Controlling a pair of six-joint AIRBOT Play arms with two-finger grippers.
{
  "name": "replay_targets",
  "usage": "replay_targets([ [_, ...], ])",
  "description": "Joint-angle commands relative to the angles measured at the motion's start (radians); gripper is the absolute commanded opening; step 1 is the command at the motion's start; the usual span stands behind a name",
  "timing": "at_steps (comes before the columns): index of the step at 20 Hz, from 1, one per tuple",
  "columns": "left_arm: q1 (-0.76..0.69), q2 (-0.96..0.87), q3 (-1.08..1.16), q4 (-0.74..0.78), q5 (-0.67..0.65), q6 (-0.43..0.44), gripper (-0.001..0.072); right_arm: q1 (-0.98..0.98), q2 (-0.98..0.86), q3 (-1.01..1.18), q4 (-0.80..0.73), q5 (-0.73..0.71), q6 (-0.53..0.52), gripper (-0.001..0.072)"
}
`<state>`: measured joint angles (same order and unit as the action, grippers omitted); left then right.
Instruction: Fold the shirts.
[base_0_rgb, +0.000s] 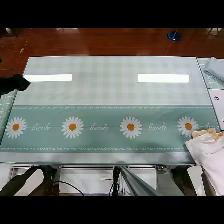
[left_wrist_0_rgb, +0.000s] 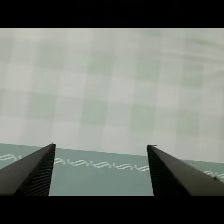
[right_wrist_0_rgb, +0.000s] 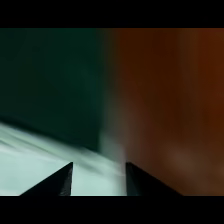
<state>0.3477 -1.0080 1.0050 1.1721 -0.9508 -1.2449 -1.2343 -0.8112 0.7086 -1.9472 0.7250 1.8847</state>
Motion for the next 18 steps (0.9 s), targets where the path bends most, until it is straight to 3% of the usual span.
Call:
replay_targets([
  [1, -0.009, -0.056, 0.0, -0.256, 0.048, 0.044, 0.072, 0.251, -0.08, 0.038, 0.924, -0.597, -0.164, 0.0386],
  [2, -0.032, -0.074, 0.005, -0.345, 0.09, 0.108, 0.072, 0.391, -0.126, 0.094, 0.978, -0.512, -0.374, 0.0386],
  [4, -0.12, -0.112, 0.045, -0.424, 0.142, 0.206, 0.072, 0.687, -0.228, 0.219, 0.969, -0.191, -0.759, 0.0386],
  [5, -0.184, -0.135, 0.08, -0.39, 0.128, 0.248, 0.0701, 0.831, -0.281, 0.277, 0.943, -0.016, -0.835, 0.0386],
  [6, -0.262, -0.16, 0.124, -0.295, 0.093, 0.253, 0.0568, 0.952, -0.322, 0.319, 0.881, 0.118, -0.794, 0.0385],
  [7, -0.34, -0.185, 0.167, -0.171, 0.048, 0.224, 0.0539, 1.057, -0.357, 0.352, 0.794, 0.22, -0.701, 0.0386],
  [9, -0.485, -0.232, 0.242, 0.154, -0.034, -0.005, 0.0539, 1.235, -0.4, 0.383, 0.539, 0.364, -0.515, 0.0386],
  [10, -0.539, -0.254, 0.268, 0.294, -0.076, -0.132, 0.054, 1.292, -0.403, 0.383, 0.43, 0.408, -0.467, 0.0386],
  [11, -0.571, -0.273, 0.282, 0.364, -0.116, -0.205, 0.0541, 1.335, -0.402, 0.383, 0.342, 0.452, -0.443, 0.0386],
  [13, -0.607, -0.304, 0.285, 0.368, -0.211, -0.234, 0.0541, 1.384, -0.402, 0.383, 0.258, 0.55, -0.373, 0.0386],
  [16, -0.648, -0.357, 0.285, 0.35, -0.365, -0.235, 0.0541, 1.393, -0.402, 0.383, 0.294, 0.645, -0.364, 0.0386],
  [18, -0.671, -0.377, 0.285, 0.327, -0.385, -0.268, 0.0542, 1.393, -0.402, 0.383, 0.295, 0.674, -0.319, 0.0386],
])
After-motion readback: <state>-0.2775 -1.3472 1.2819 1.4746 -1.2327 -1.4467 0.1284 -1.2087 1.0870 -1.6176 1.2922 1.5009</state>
